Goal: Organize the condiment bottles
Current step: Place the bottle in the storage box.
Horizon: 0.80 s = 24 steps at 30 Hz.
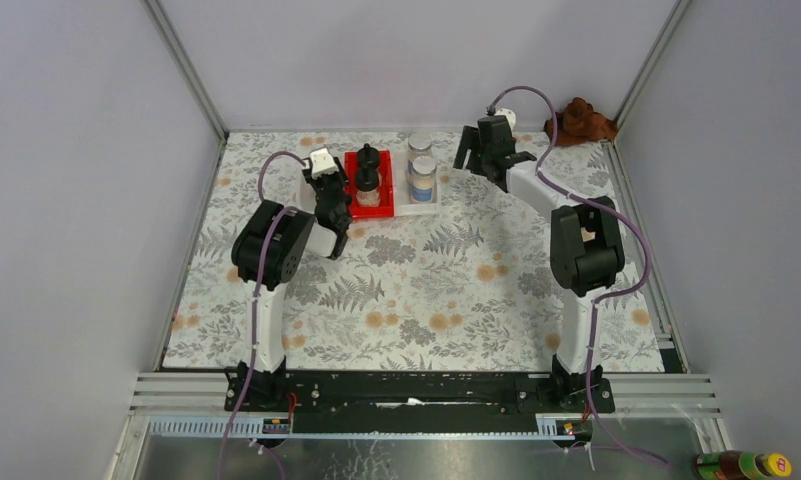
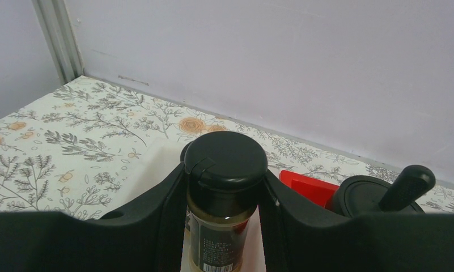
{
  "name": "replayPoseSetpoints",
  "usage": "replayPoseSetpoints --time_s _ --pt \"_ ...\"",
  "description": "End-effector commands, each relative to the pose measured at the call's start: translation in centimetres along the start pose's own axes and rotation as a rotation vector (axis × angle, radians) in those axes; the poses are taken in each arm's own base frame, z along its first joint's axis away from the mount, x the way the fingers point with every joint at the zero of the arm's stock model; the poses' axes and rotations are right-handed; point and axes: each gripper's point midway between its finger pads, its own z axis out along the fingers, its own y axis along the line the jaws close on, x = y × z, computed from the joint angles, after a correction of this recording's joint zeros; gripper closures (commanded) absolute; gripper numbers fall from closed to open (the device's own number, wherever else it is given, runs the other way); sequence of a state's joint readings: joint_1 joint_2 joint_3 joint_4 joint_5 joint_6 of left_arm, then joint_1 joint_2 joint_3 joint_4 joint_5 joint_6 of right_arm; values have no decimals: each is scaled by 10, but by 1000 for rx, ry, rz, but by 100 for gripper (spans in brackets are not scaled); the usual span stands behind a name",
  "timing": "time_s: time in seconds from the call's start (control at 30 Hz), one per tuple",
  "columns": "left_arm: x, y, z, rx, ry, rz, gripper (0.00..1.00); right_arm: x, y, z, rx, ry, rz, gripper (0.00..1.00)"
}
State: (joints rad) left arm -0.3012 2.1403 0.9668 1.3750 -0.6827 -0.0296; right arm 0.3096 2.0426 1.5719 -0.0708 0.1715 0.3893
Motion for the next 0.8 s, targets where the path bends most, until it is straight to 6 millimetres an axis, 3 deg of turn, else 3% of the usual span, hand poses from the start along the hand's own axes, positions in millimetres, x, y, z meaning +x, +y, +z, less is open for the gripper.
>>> replayPoseSetpoints --time_s 0.0,0.47,0.77 --pt "-6 -3 14 14 -35 -62 100 -20 13 -2 7 -38 -54 15" --pt "4 -3 38 16 19 -82 100 -41 25 -4 20 -58 -101 14" --pt "8 -3 40 1 50 -85 78 -41 27 -4 19 -56 -100 14"
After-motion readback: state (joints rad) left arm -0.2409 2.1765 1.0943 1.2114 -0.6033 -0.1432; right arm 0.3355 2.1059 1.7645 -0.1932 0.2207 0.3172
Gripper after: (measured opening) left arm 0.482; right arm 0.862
